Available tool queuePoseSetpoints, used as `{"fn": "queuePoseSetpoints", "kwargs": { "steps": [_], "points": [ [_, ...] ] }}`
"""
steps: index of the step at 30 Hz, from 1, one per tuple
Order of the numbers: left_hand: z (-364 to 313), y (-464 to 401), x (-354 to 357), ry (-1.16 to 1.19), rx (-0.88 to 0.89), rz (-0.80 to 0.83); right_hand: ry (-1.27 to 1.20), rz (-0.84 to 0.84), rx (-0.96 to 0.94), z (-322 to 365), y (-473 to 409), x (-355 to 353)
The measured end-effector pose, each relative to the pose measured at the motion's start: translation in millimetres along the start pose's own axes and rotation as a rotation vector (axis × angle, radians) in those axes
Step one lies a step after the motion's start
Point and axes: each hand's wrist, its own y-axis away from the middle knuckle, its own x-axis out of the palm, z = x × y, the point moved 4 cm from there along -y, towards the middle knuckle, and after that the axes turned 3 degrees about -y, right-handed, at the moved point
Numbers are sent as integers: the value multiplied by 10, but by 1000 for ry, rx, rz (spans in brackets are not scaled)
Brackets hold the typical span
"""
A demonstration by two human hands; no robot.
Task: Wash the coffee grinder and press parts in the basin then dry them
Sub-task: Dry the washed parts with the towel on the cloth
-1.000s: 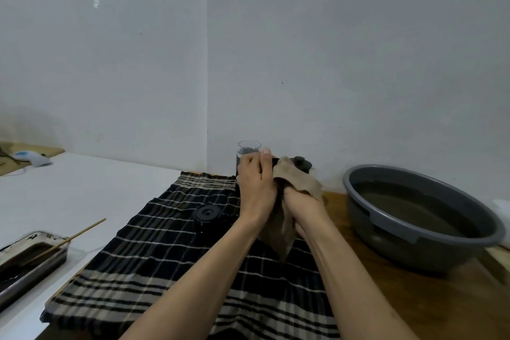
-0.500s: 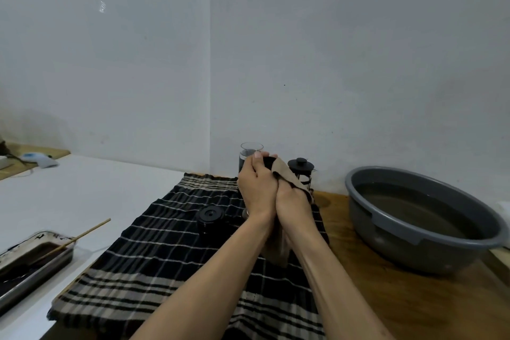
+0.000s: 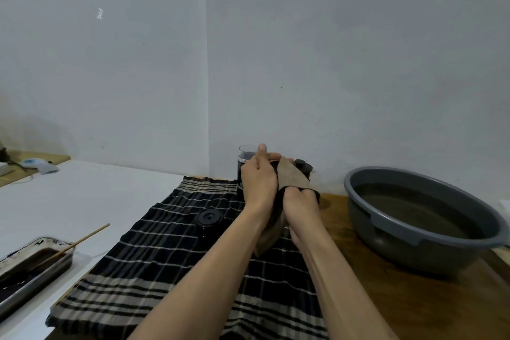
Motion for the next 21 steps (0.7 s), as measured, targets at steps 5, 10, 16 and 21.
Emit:
{"fn": "queuePoseSetpoints", "kwargs": {
  "steps": [5,10,16,21],
  "points": [
    [73,172,6,-108,186,147,87,-127,-92,157,-64,-124],
    [102,39,-27,9,155,-158,-412,115,183,-104,9,69],
    [-83,79,-97,-289,256,-126,-192,150,31,-130,18,17],
    [27,-50,-17,-92,-94,202,238,116,-168,161,26,16]
  ]
}}
